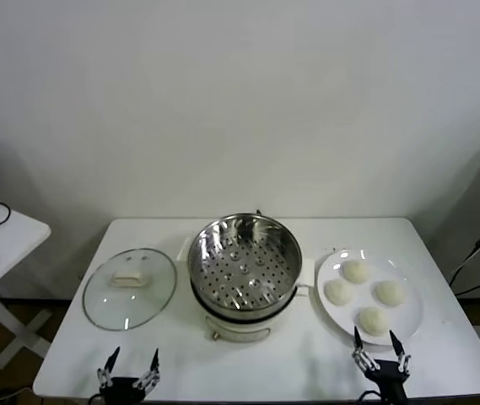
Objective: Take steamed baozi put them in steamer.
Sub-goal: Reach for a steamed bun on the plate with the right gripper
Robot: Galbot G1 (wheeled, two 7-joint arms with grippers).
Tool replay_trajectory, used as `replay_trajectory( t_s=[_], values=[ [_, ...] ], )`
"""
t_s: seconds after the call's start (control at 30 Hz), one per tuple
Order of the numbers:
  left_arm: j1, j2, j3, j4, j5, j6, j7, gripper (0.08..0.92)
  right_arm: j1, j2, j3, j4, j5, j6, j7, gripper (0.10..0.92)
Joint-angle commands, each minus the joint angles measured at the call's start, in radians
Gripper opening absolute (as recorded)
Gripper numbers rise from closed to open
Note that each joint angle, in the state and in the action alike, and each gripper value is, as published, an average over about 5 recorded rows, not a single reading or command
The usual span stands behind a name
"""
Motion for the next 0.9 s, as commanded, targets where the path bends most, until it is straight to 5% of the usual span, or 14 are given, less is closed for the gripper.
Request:
replay_trajectory(
  t_s=[0.03, 0.17, 0.3, 0.57, 0.77, 0.9],
  values=[
    [0.0, 0.002, 0.001, -0.008, 0.0, 0.002, 0.007, 0.823, 0.316, -0.239, 0.02, 0.078, 0.021, -0.437, 0.012, 0.823],
    [0.002, 0.011, 0.006, -0.015, -0.001, 0.002, 0.007, 0.823, 0.515, -0.408, -0.03, -0.004, 0.121, -0.644, -0.034, 0.823],
    [-0.003, 0.015, 0.008, -0.02, -0.002, 0.004, 0.007, 0.823, 0.698, -0.575, -0.119, -0.151, 0.091, -0.695, -0.212, 0.823],
    [-0.009, 0.021, 0.016, -0.033, -0.003, 0.007, 0.009, 0.823, 1.061, -0.873, -0.558, -0.428, -0.242, -0.399, -0.788, 0.823],
    [-0.003, 0.025, 0.015, -0.049, -0.004, 0.007, 0.009, 0.823, 1.343, -0.979, -0.942, -0.567, -0.441, -0.159, -1.084, 0.823],
    [0.001, 0.027, 0.013, -0.049, -0.003, 0.004, 0.009, 0.823, 1.565, -0.968, -1.182, -0.637, -0.422, -0.075, -1.185, 0.823]
  ],
)
